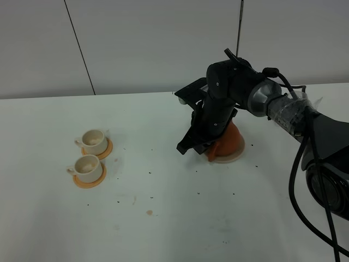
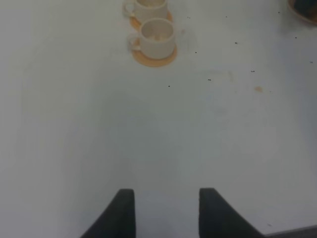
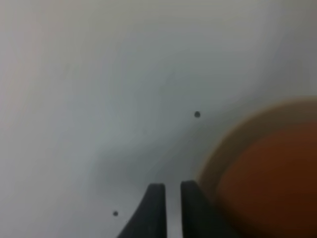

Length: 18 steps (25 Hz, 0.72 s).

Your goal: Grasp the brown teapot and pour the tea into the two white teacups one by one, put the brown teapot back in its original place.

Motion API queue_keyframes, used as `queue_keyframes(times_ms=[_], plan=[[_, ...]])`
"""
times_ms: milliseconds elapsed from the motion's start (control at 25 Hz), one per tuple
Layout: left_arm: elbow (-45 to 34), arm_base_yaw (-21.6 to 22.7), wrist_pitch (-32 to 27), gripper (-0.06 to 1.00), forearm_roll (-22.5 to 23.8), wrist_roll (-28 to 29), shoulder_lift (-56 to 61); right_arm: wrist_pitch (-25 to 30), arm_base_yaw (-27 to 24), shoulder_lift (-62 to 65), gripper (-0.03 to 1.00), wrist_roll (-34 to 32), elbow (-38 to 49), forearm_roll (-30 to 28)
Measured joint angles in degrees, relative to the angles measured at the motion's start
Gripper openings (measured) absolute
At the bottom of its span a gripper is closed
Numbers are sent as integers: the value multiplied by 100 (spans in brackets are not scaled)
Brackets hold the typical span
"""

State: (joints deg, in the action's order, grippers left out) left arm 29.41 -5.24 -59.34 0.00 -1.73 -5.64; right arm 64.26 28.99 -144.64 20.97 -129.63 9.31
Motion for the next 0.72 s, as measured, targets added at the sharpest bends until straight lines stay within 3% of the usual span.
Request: queue_keyframes(times_ms=[720], plan=[[0, 0, 0, 37, 0, 0, 0, 499, 0, 0, 7, -184, 0, -171]])
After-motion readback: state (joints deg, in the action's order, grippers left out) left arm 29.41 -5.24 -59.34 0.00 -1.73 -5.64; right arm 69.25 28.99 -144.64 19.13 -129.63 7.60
